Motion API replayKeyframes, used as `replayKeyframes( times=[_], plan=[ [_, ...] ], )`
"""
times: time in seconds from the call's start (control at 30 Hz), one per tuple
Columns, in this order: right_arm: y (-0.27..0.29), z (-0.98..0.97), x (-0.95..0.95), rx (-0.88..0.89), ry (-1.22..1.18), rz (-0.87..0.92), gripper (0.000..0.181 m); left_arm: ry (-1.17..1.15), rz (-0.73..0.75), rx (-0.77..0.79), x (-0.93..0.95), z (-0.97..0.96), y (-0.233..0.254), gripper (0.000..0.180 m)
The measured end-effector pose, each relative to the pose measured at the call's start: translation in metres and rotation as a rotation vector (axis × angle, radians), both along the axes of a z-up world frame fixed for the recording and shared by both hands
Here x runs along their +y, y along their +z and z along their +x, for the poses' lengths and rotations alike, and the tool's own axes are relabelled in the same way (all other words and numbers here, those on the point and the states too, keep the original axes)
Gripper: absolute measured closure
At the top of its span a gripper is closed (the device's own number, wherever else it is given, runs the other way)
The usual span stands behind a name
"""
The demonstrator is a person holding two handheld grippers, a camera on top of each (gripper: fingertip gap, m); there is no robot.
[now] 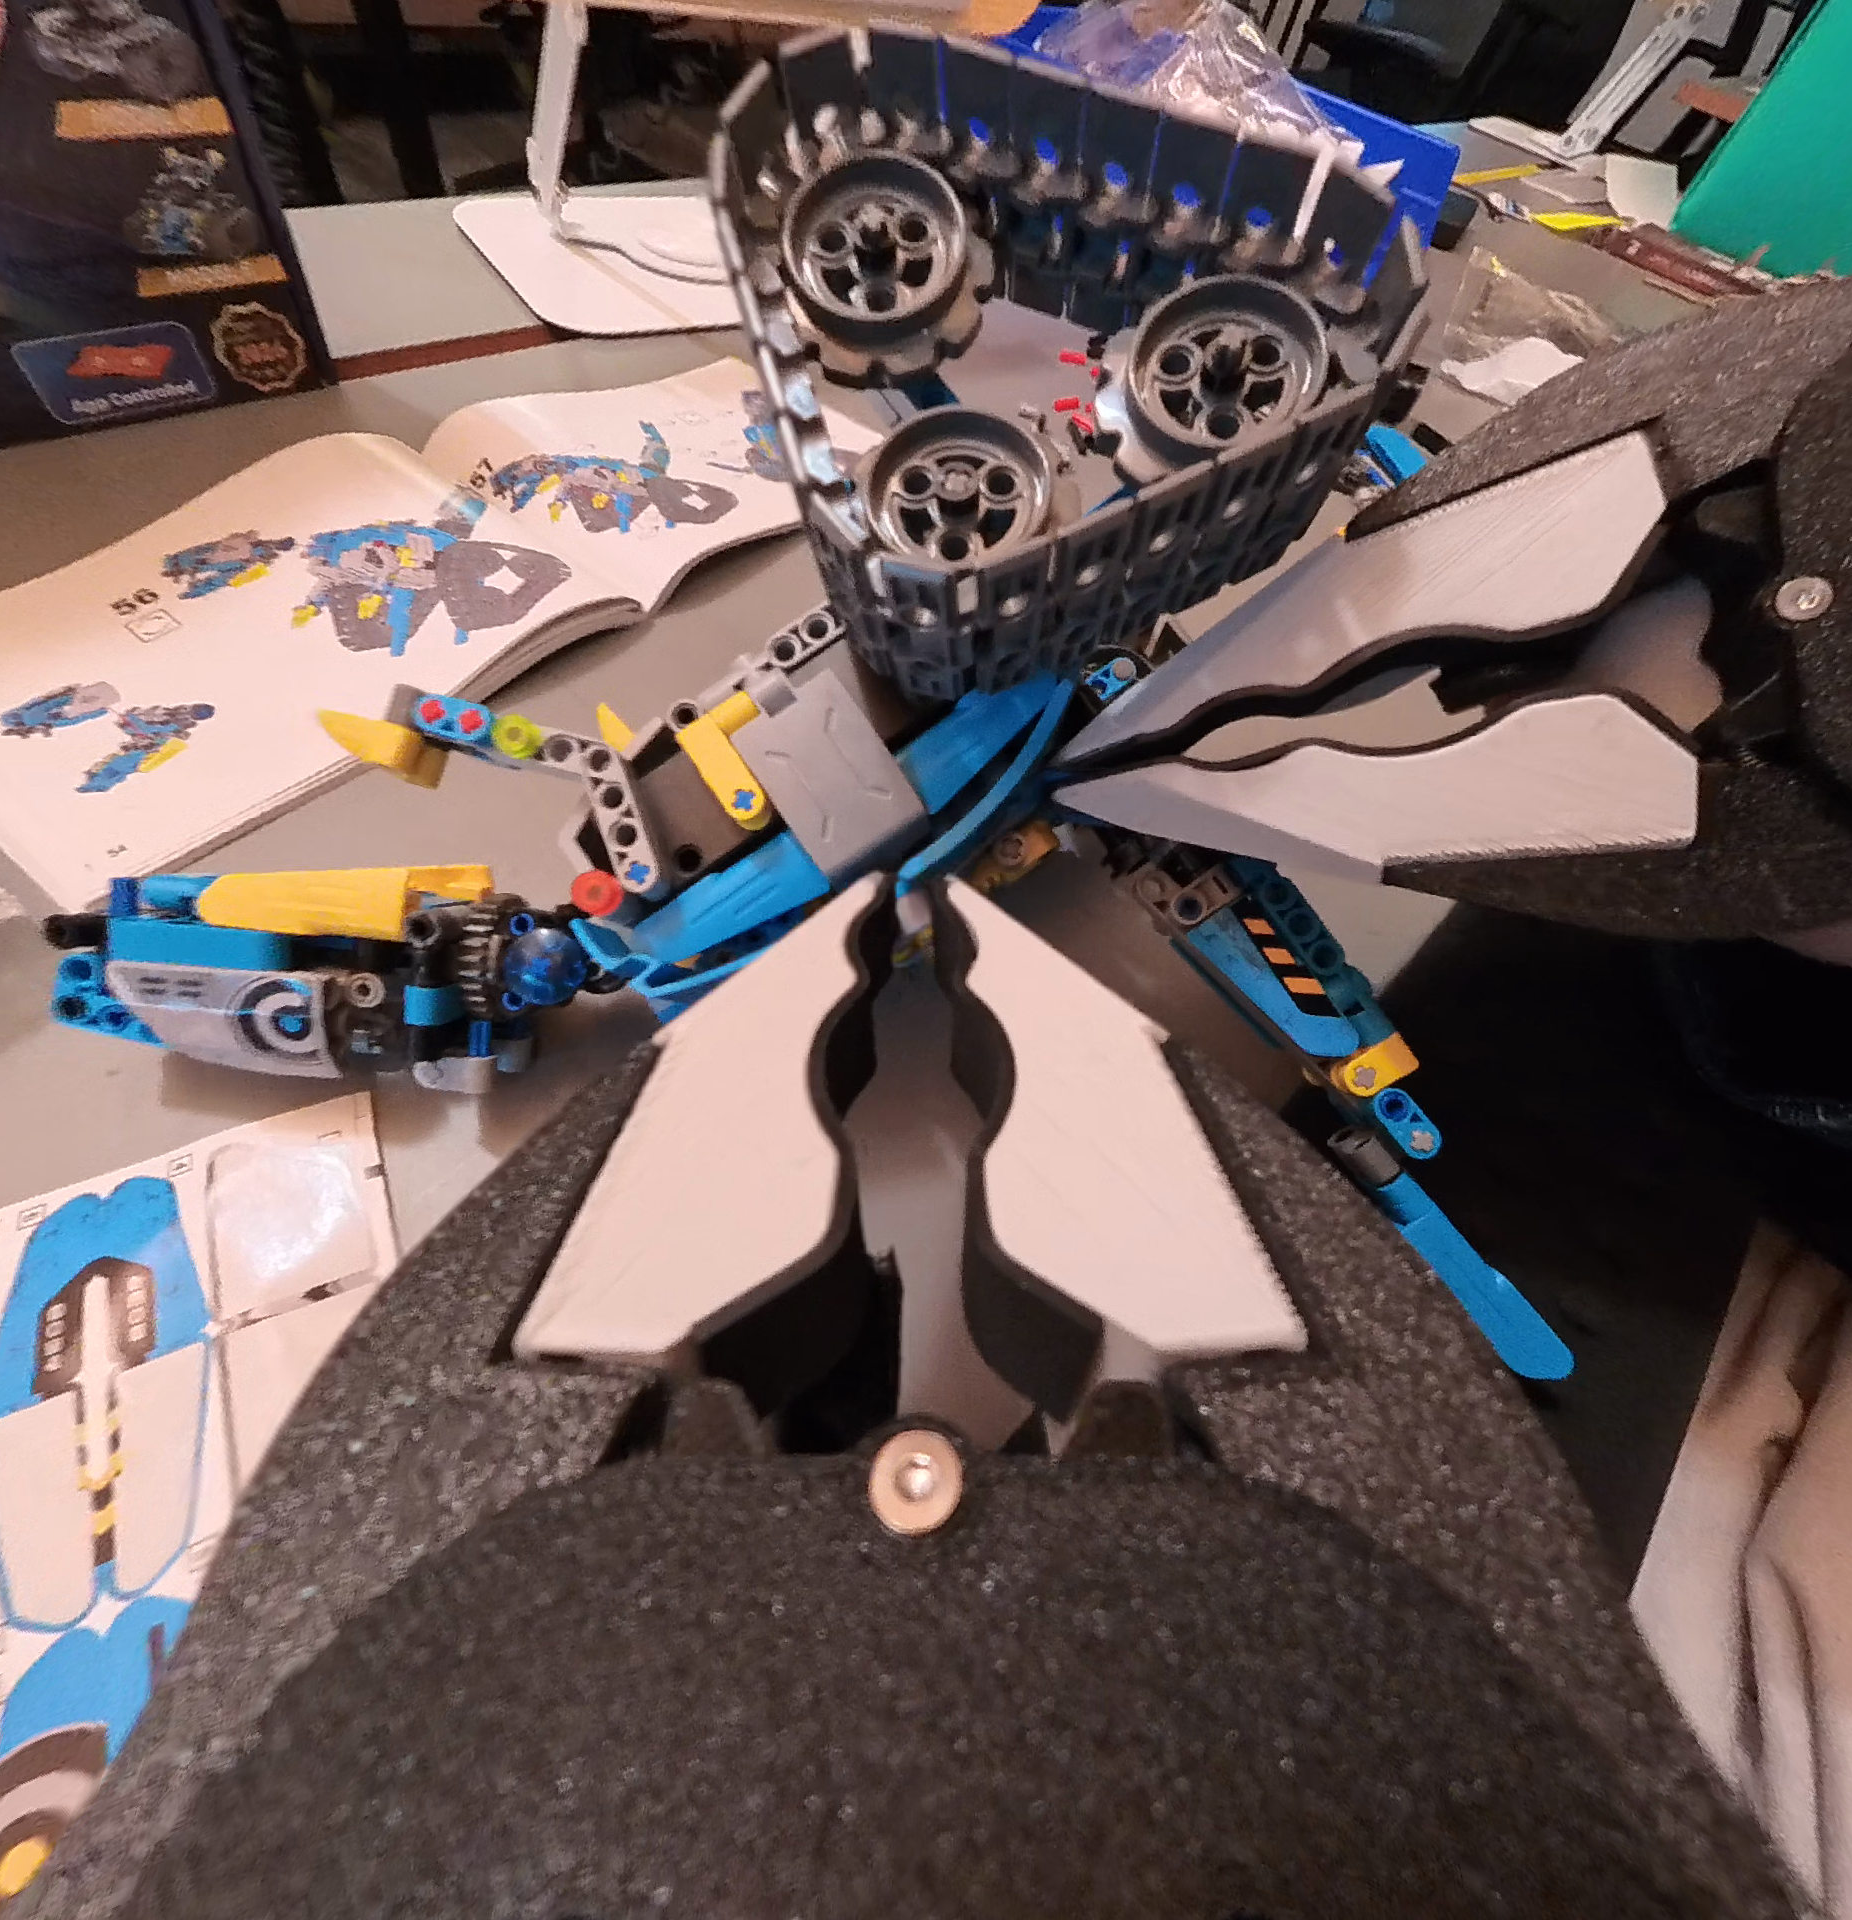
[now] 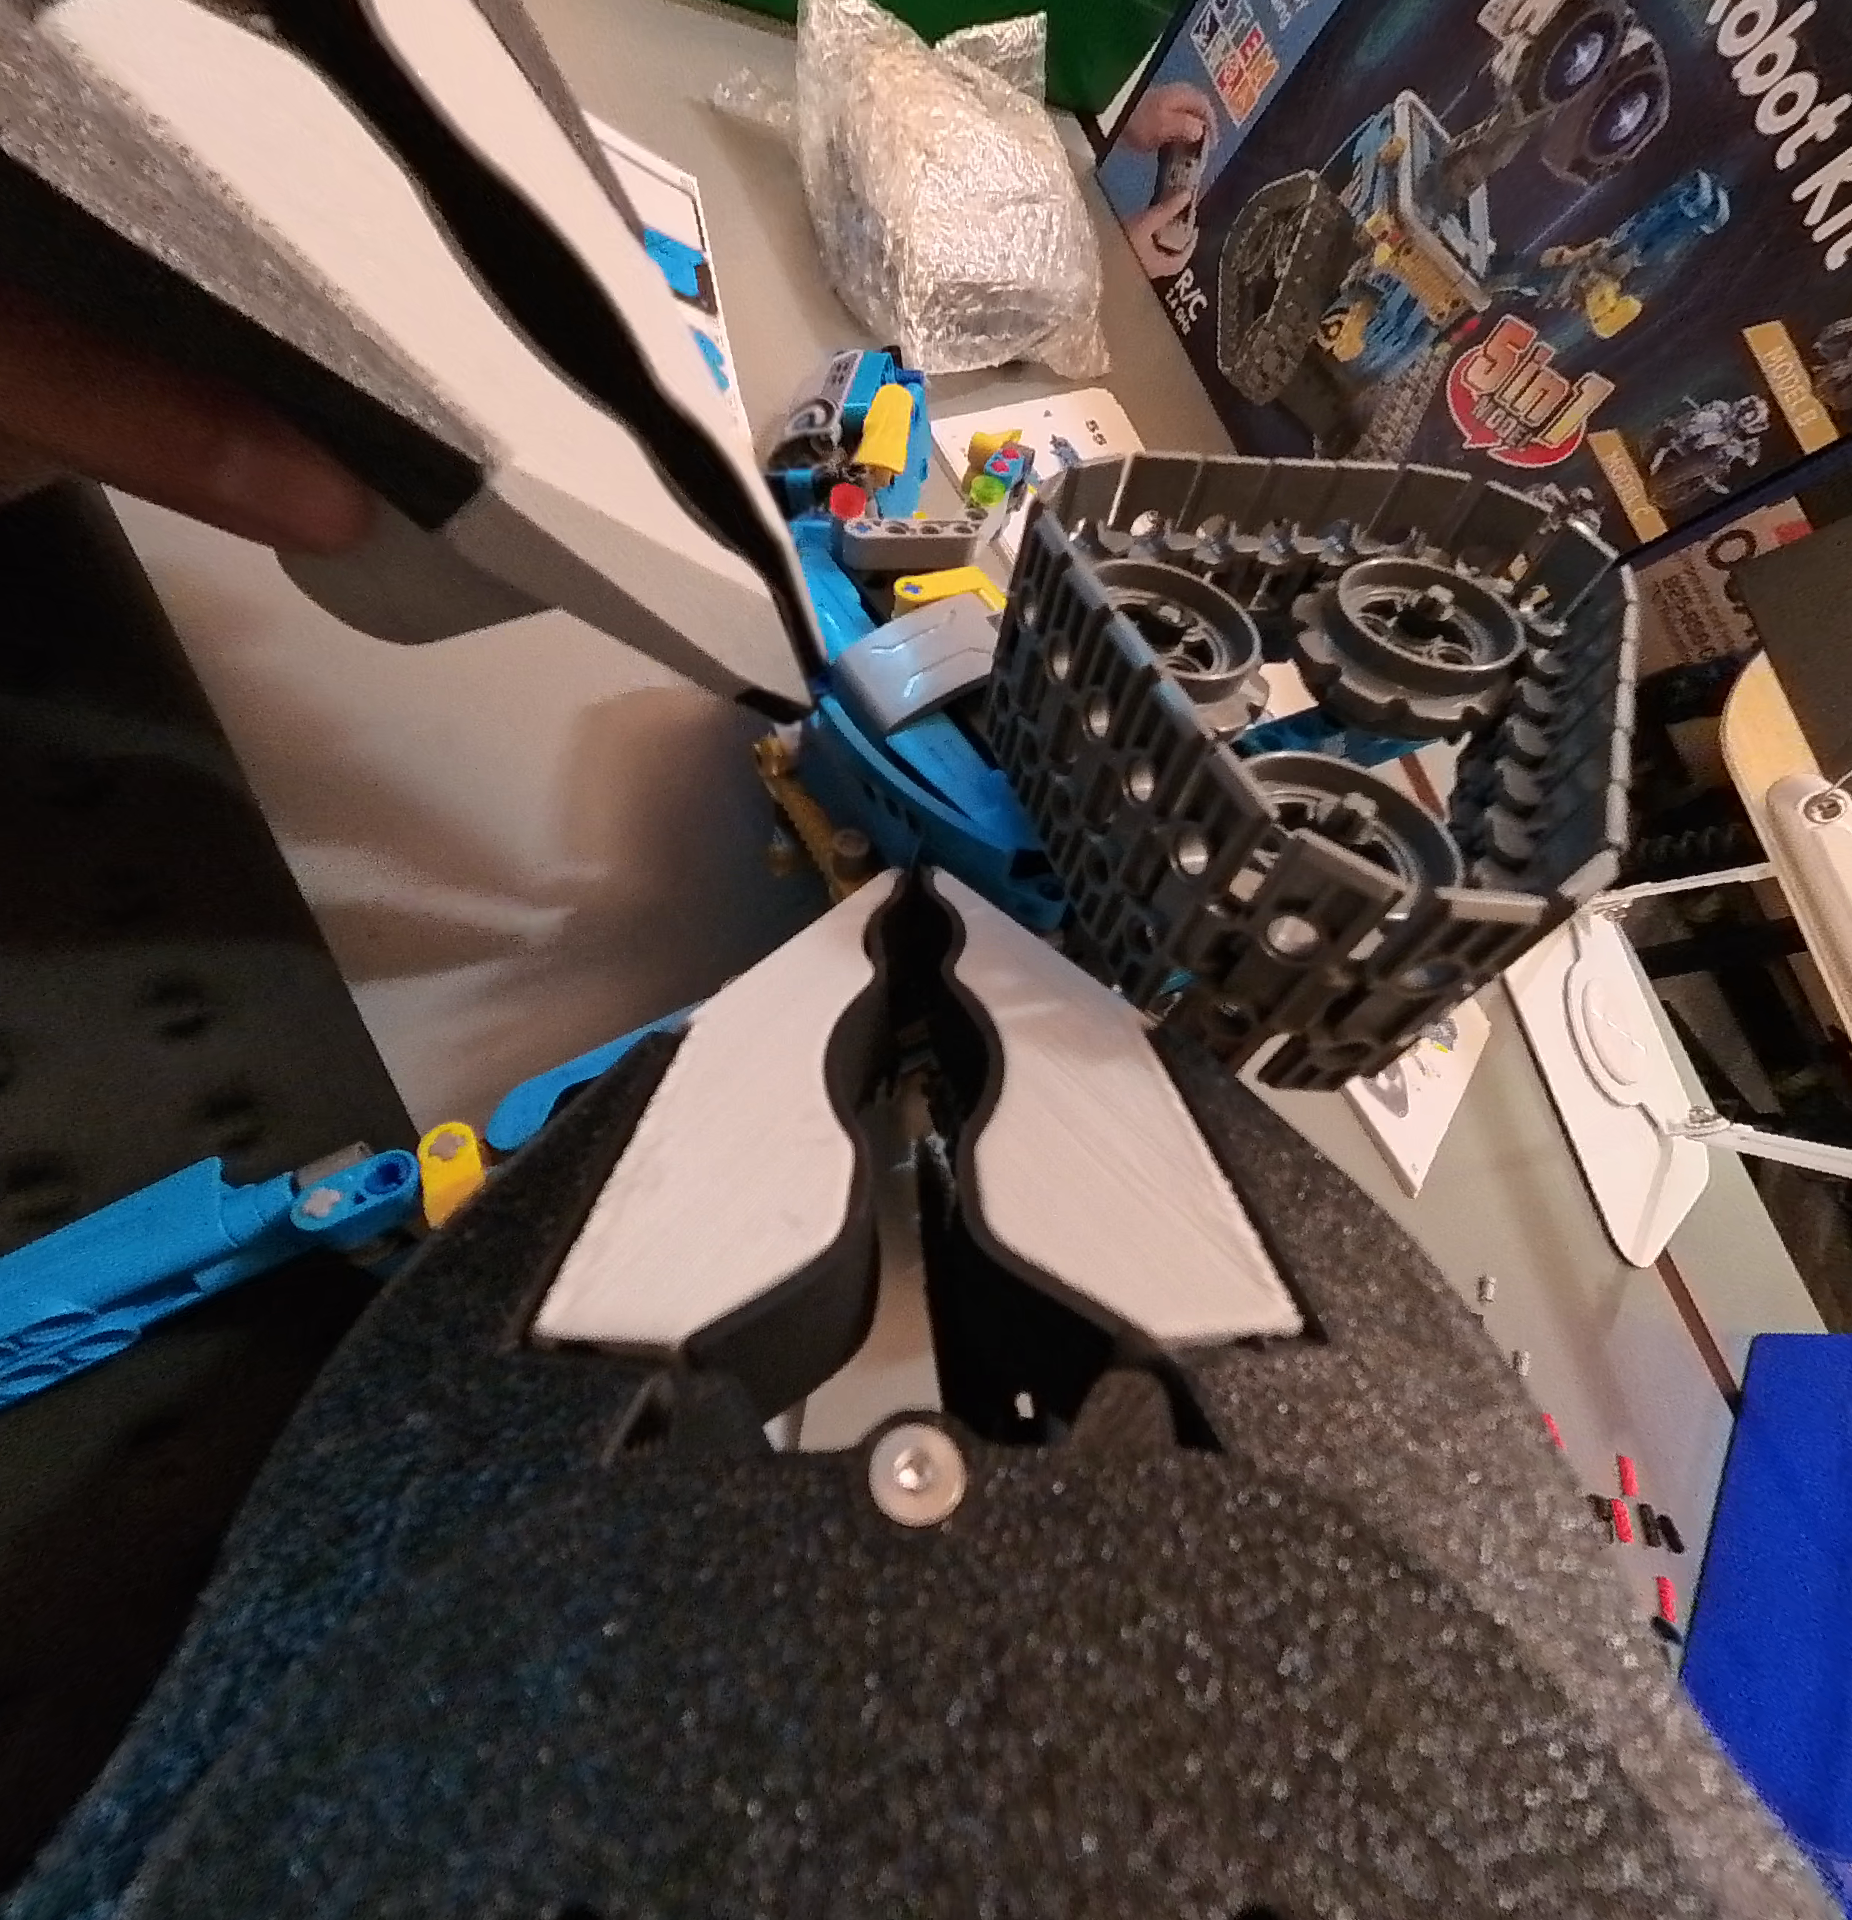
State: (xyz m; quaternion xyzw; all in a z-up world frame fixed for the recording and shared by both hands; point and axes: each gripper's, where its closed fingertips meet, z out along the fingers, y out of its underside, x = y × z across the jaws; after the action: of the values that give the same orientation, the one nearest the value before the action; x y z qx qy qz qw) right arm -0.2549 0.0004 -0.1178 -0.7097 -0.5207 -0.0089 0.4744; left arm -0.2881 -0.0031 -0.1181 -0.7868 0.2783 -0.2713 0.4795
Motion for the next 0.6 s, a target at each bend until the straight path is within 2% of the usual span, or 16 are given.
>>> replayKeyframes(
  times=[0.23,0.3,0.6],
  plan=[
    [-0.0003,-0.0006,-0.0008,-0.005,0.003,0.005,0.181,-0.017,0.052,0.014,0.0011,-0.0085,0.0046,0.173],
    [-0.0002,-0.0008,-0.0011,-0.009,0.006,0.009,0.181,-0.052,0.062,0.04,-0.0004,-0.0076,0.0026,0.165],
    [0.0003,-0.0017,-0.0011,-0.062,0.037,0.031,0.181,-0.115,0.126,0.103,-0.005,0.0004,0.001,0.163]
  ],
)
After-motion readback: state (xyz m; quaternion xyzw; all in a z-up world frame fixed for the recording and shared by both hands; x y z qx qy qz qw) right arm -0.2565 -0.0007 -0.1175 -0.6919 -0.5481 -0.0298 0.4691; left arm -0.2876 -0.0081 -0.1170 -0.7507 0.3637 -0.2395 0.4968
